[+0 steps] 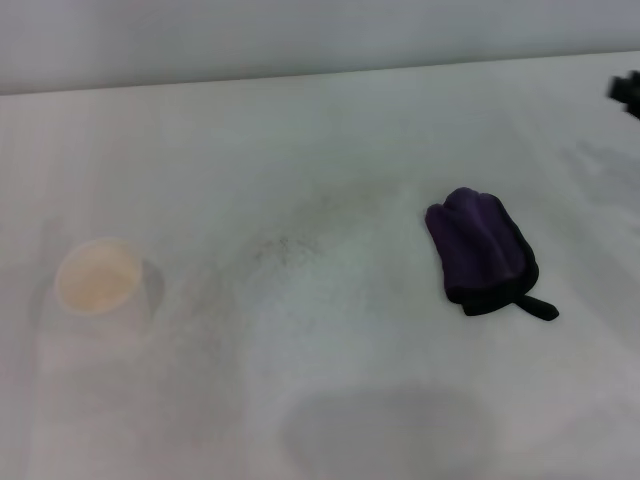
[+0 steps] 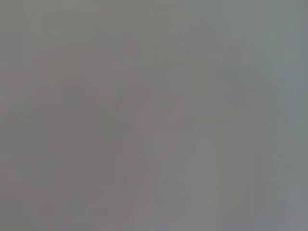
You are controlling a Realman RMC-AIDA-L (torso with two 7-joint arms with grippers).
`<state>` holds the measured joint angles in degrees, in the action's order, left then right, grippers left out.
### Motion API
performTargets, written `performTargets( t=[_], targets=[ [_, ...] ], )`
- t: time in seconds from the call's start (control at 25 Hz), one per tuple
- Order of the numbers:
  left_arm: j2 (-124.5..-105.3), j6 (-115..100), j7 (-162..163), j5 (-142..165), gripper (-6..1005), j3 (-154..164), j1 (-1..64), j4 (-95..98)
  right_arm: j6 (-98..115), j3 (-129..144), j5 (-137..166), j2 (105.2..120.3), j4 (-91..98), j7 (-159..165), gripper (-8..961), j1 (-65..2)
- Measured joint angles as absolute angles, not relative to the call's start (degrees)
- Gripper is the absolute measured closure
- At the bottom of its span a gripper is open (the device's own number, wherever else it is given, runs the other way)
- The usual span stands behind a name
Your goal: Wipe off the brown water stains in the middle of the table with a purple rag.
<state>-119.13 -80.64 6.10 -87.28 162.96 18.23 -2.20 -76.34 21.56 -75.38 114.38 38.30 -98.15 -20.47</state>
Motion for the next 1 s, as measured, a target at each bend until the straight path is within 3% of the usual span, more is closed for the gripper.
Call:
performTargets(
  t=[0.52,1.0],
  targets=[
    [-119.4,-80.8,1.0,-91.6,123,162.9,15.4,6.1,-74.7,3.6,-93.5,114.64,12.0,-145.0,644,-17.2],
    [-119.46,-80.7,1.4,-91.3,122,162.9,15.3,8.0,-74.7,2.2,-96.2,114.83,9.1,-154.5,644,-18.5]
  ],
)
